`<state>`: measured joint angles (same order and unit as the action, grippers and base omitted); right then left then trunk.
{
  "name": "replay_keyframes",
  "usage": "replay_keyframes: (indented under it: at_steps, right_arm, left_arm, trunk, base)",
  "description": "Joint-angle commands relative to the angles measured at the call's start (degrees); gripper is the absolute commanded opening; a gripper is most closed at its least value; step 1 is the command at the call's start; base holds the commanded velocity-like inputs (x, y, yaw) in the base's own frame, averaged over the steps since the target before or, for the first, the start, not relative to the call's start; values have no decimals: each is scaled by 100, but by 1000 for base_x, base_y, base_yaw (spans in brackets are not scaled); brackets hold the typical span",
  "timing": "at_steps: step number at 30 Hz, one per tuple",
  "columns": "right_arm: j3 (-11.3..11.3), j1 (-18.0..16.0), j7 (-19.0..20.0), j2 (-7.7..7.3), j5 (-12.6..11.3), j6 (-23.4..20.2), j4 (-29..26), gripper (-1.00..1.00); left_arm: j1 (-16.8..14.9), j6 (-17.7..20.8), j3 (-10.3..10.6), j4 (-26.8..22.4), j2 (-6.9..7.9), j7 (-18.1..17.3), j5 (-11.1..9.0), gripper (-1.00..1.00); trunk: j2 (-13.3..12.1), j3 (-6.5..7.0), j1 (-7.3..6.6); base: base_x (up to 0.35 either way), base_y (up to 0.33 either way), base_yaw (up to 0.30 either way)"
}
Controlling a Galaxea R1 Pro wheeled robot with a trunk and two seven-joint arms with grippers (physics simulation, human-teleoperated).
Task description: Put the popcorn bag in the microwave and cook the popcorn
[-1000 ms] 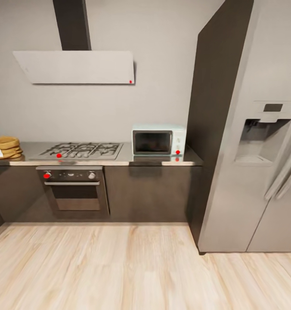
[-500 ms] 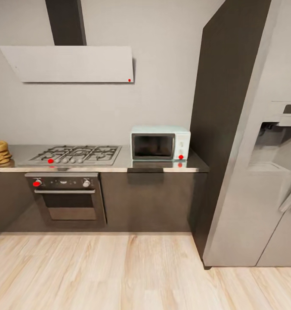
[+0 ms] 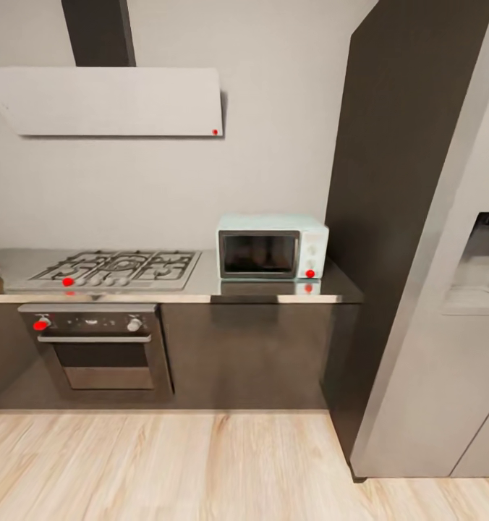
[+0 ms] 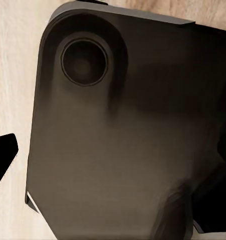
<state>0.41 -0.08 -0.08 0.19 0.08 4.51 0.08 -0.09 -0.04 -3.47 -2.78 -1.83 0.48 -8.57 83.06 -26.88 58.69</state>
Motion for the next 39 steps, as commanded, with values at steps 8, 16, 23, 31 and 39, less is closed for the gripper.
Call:
replay_keyframes:
  at_steps: [8,16,23,31,39]
  right_arm:
    - [3,-1,-1,1,0,15,1,100]
    - [3,-1,-1,1,0,15,1,100]
    - [3,-1,0,0,0,15,1,100]
    - [3,-1,-1,3,-8,7,1,100]
    - [3,-1,-1,0,-6,15,1,100]
  left_arm:
    - [1,-47,-31,-3,-2,5,-22,100]
    - [1,-54,-31,-3,-2,5,-19,100]
    - [1,-56,-31,-3,-2,5,-21,100]
    - [1,-57,-32,-3,-2,5,-20,100]
    - [1,-65,-34,-11,-2,5,-16,100]
  trunk:
    - [2,-5,3]
    - [2,-5,3]
    - [2,-5,3]
    - [2,-5,3]
    - [2,-5,3]
  base:
    - [326,0,0]
    - [326,0,0]
    - [326,0,0]
    - [320,0,0]
    - [124,0,0]
